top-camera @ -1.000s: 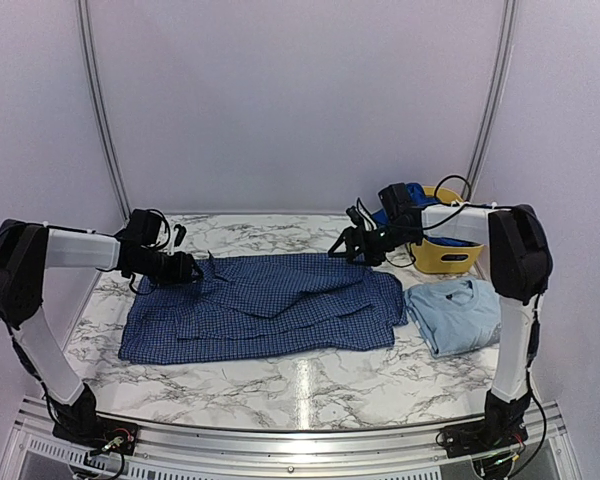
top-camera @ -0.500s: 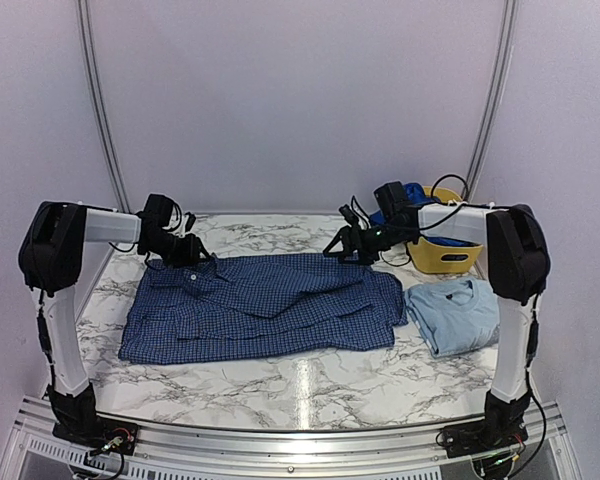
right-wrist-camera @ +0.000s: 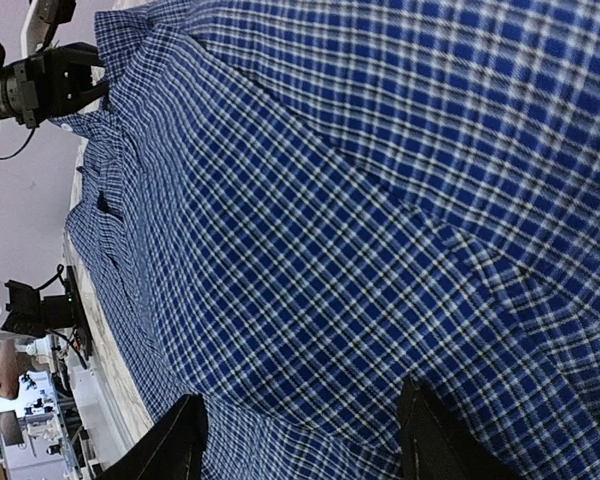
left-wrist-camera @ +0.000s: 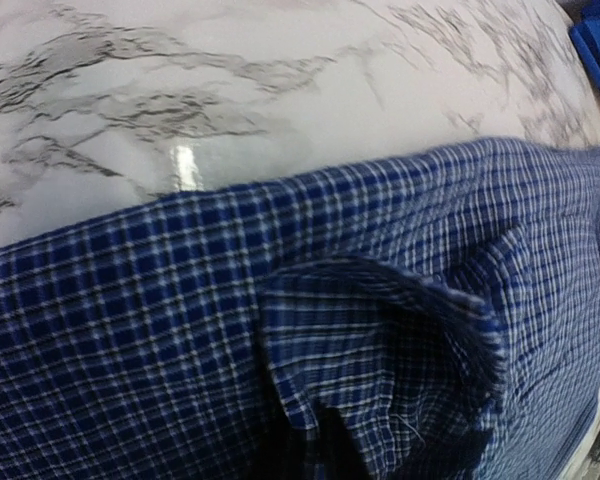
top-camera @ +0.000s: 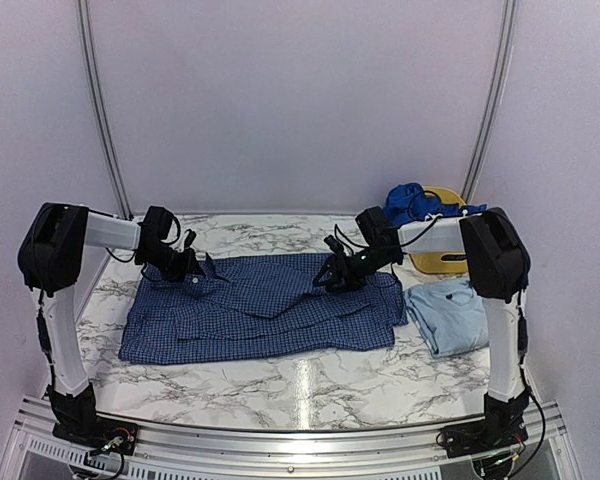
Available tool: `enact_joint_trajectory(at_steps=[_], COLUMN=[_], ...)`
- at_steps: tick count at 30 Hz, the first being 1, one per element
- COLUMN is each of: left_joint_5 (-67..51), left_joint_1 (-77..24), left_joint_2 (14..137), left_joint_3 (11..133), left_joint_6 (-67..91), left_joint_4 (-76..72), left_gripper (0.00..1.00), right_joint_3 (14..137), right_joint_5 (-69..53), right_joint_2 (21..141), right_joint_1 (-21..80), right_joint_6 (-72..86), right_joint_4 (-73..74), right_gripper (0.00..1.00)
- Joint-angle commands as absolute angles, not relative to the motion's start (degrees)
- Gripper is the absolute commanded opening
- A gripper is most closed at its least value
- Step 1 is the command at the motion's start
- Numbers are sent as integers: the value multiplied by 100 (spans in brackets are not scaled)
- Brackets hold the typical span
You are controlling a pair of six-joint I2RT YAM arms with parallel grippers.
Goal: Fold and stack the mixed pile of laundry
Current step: Smooth out the rectangle-folded shirt at the center of the board.
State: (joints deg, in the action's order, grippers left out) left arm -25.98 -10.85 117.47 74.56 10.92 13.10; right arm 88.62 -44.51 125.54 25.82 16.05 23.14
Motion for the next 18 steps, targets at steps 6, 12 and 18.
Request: enact_joint_trajectory(at_steps=[6, 12, 18], left_joint_5=[-2403, -1750, -1287], left_joint_1=[-974, -824, -809], left_joint_2=[10798, 10612, 10523], left_joint_3=[7088, 6635, 6341], left_joint_6=[1071, 1169, 1026], left_joint_4=[1462, 1534, 1717], left_gripper=[0, 0, 46], right_joint_3=[8851, 8895, 9015], right_joint_5=[-4177, -4136, -4019], right_joint_2=[12634, 12568, 12057], right_joint_1=[2397, 2359, 2364], right_joint_6=[1547, 1539, 1505], right_joint_4=[2480, 2512, 2691], right_gripper=[60, 58, 59])
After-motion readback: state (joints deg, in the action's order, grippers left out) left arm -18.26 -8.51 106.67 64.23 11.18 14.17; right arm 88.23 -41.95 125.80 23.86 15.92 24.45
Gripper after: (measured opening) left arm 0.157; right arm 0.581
